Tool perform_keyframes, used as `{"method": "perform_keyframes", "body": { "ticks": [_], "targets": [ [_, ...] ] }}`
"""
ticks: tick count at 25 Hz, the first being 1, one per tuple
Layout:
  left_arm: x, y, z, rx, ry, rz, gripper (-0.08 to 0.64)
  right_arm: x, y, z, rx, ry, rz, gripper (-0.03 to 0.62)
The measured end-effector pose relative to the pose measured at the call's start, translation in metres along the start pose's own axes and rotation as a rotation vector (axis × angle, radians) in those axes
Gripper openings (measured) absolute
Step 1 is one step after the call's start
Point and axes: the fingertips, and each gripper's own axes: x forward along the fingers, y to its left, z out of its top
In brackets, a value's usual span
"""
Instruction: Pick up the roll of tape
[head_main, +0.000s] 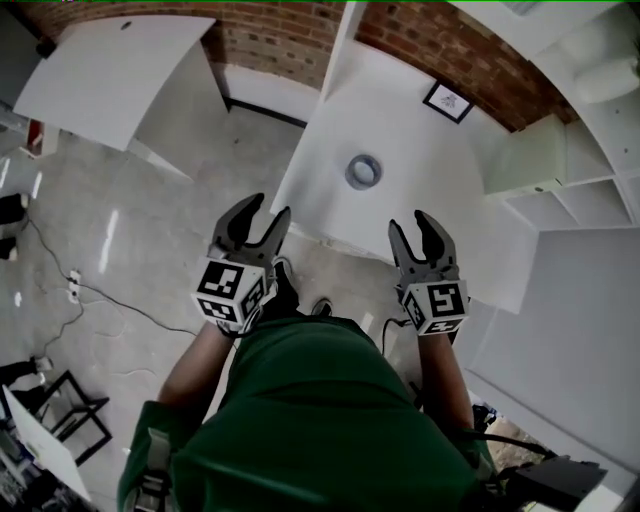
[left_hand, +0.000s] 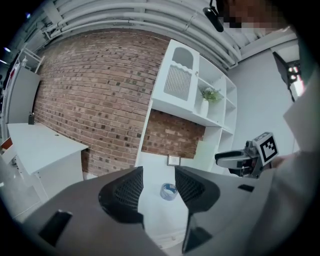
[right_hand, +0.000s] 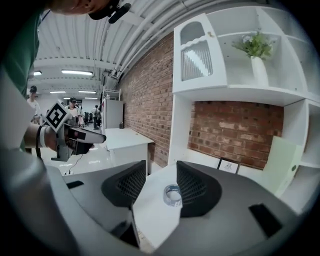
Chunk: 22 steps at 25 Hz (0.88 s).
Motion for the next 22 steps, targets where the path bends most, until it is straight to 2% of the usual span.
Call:
{"method": "perform_keyframes", "body": {
  "ticks": [4, 9, 15, 22],
  "targets": [
    [0.014, 0.025, -0.011, -0.023, 0.034, 0.0, 0.195, 0.04, -0.002, -0.014, -0.023, 0.064, 0.014, 0.204],
    [0.026, 0.04, -0.024, -0.039, 0.074, 0.022, 0.196, 0.08, -0.009, -0.041, -0.067, 0.166, 0.071, 0.204],
    [0.027, 0.054, -0.03, -0.06, 0.073, 0.128, 0.195, 0.119, -0.009, -0.079, -0.133, 0.3, 0.21, 0.202],
    [0.027, 0.05, -0.043, -0.128, 0.069, 0.21, 0.195, 0.149, -0.013, -0.118, -0.283, 0.461, 0.354, 0.201]
  ]
}}
